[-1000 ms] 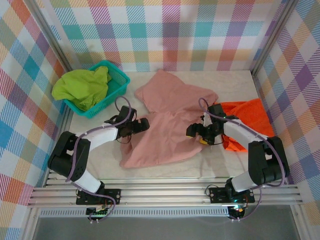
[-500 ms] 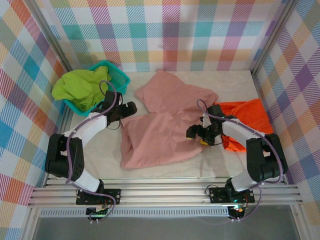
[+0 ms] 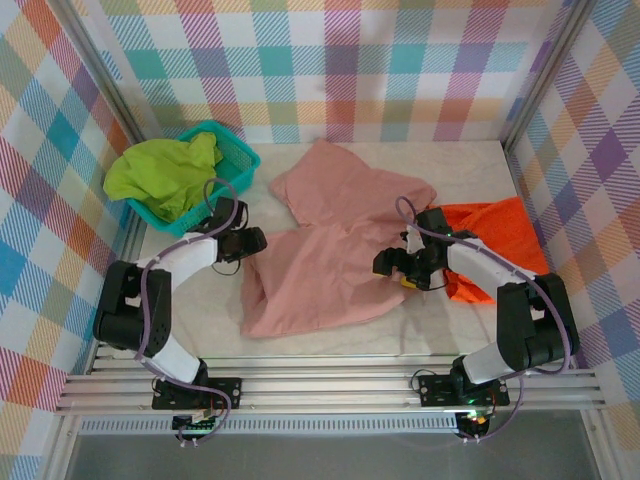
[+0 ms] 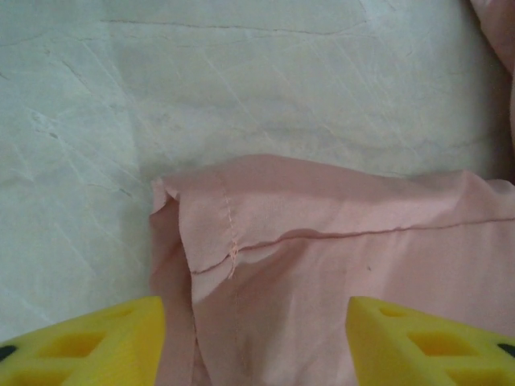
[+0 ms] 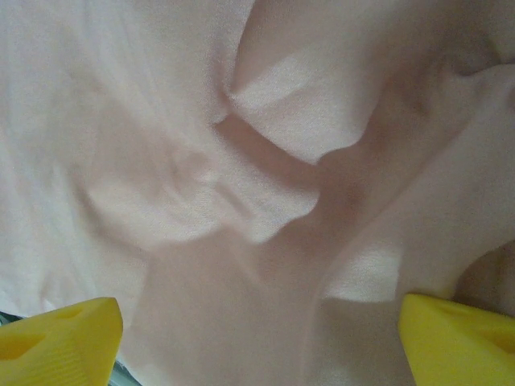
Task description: Fold and stack the shorts
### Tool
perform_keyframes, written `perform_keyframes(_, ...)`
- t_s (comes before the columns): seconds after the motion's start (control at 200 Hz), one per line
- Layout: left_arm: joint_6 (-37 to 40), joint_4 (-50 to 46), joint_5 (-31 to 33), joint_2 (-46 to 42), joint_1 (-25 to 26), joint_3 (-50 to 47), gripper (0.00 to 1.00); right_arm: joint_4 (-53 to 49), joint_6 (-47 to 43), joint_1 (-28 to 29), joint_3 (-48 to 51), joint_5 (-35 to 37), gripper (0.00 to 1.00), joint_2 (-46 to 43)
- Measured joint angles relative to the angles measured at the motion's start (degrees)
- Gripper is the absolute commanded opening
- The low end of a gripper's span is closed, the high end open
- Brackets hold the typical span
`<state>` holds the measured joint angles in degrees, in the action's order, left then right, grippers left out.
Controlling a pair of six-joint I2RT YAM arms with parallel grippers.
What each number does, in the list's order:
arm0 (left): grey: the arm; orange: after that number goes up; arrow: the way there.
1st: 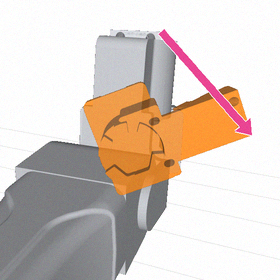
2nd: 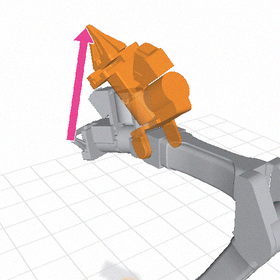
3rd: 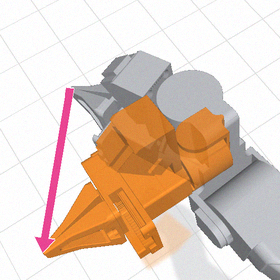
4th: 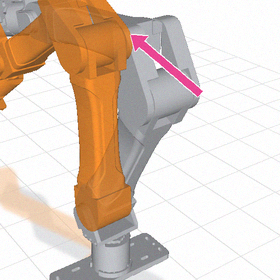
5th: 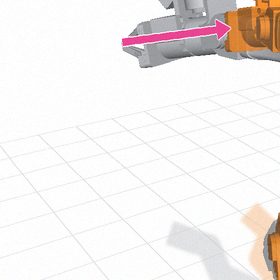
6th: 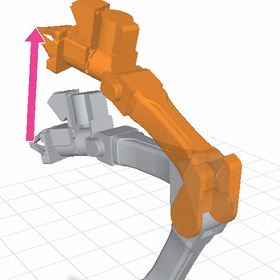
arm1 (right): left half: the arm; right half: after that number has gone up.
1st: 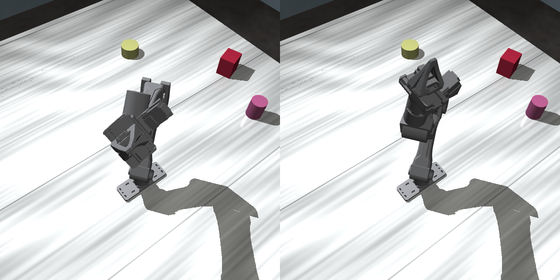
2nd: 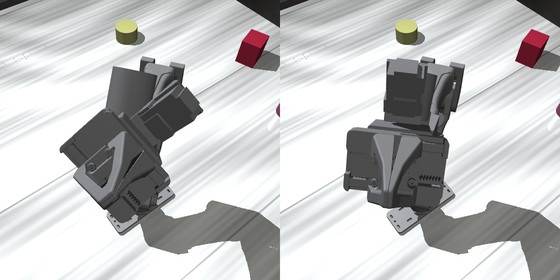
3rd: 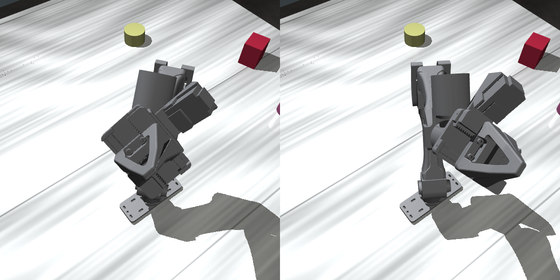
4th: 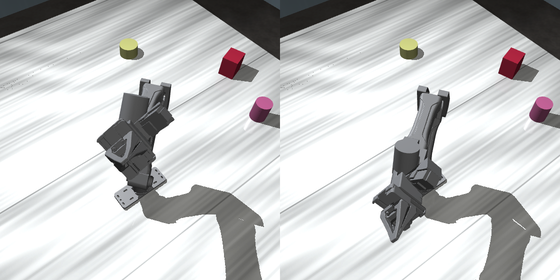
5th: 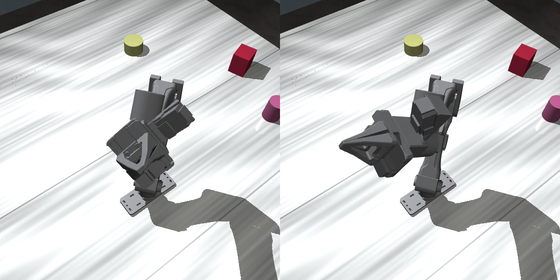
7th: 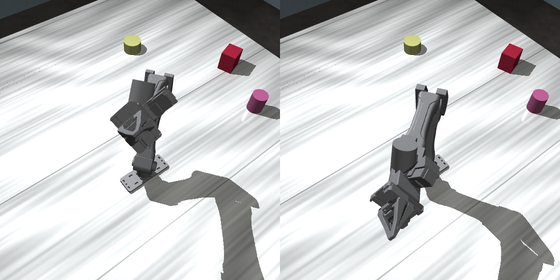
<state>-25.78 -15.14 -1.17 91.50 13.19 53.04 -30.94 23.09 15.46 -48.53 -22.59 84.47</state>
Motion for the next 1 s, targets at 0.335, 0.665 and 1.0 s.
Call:
perform_keyframes(0.335, 1.68, 1.57, 0.13, 7.56, -0.02, 3.48, 0.39, -0.09, 0.0, 0.0, 0.0, 0.0, 0.89, -0.59)
perform_keyframes(0.665, 3.28, -0.42, 1.2, 8.28, -0.87, 8.63, 0.0, -0.11, -0.07, 0.0, 0.0, 0.31, 0.89, -0.66)
perform_keyframes(1.0, 3.98, -6.67, -0.5, 10.43, -7.41, 20.24, 0.34, -0.15, -0.92, 0.0, 0.11, 1.99, 0.89, 0.26)
